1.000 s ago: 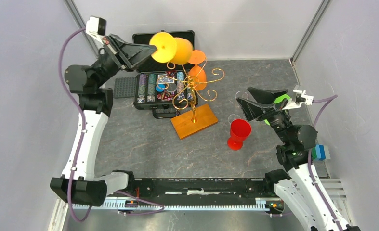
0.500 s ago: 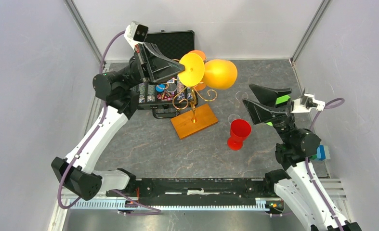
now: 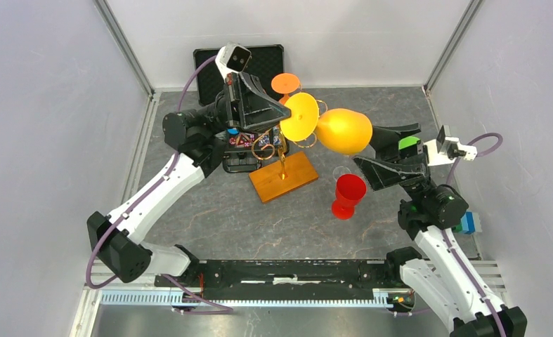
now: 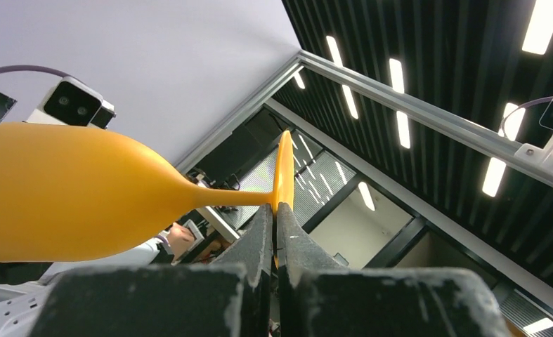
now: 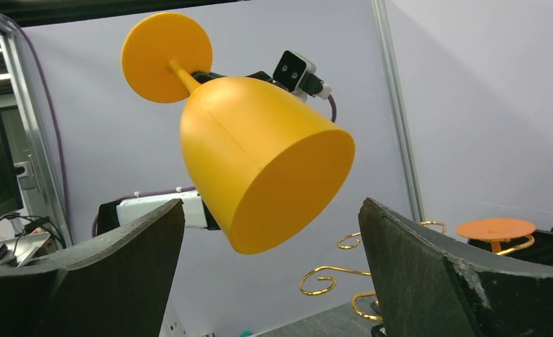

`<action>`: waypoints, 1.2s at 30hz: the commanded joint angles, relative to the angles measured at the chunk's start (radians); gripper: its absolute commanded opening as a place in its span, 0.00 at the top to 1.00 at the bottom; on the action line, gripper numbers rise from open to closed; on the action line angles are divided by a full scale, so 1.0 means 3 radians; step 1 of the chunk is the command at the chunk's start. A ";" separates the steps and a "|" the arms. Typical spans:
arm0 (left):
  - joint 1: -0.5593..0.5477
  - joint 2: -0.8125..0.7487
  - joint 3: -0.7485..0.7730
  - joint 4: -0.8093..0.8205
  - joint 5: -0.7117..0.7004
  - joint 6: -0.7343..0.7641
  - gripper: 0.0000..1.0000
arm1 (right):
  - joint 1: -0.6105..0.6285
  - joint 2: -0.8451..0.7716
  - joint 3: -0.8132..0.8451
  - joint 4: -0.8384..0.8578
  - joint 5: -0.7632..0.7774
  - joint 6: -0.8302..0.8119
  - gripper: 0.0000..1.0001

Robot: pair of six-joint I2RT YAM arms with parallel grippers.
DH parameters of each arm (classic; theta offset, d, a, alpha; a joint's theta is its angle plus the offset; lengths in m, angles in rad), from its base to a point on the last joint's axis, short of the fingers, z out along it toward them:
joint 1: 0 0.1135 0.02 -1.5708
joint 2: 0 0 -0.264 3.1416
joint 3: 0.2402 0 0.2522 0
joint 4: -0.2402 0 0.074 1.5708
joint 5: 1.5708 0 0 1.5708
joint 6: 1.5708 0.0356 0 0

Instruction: Take the wine glass off the wine glass rack

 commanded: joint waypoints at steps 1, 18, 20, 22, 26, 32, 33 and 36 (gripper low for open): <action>-0.0069 -0.0001 0.0075 0.0192 -0.0079 -0.0092 0.98 | 0.0025 0.0013 0.0187 0.0388 -0.0180 0.0075 0.02; -0.0250 0.0131 0.0064 0.0168 -0.0099 -0.0056 0.98 | 0.0040 0.0296 0.0302 0.1519 -0.0366 0.0693 0.72; -0.0250 0.0119 0.0072 0.0147 -0.0092 -0.0022 0.98 | 0.0040 0.0291 0.0289 0.1508 -0.0337 0.0691 0.88; -0.0250 0.0085 0.0072 0.0073 -0.0080 0.0057 0.93 | 0.0043 0.0278 0.0275 0.1474 -0.0306 0.0678 1.00; -0.0250 0.0000 0.0101 -0.0226 -0.0004 0.0402 0.64 | 0.0037 0.0210 0.0264 0.1312 -0.0269 0.0549 1.00; -0.0232 -0.0222 0.0124 -0.1010 0.0001 0.1239 0.14 | 0.0040 -0.0089 0.0289 0.0491 -0.0094 -0.0091 1.00; -0.0219 -0.0250 0.0156 -0.1200 0.0012 0.1415 0.10 | 0.0039 -0.0186 0.0349 0.0051 -0.0007 -0.0390 1.00; -0.0143 -0.0382 0.0249 -0.2155 -0.0132 0.2234 0.02 | 0.0040 -0.0422 0.0757 -0.1590 0.0447 -0.1486 1.00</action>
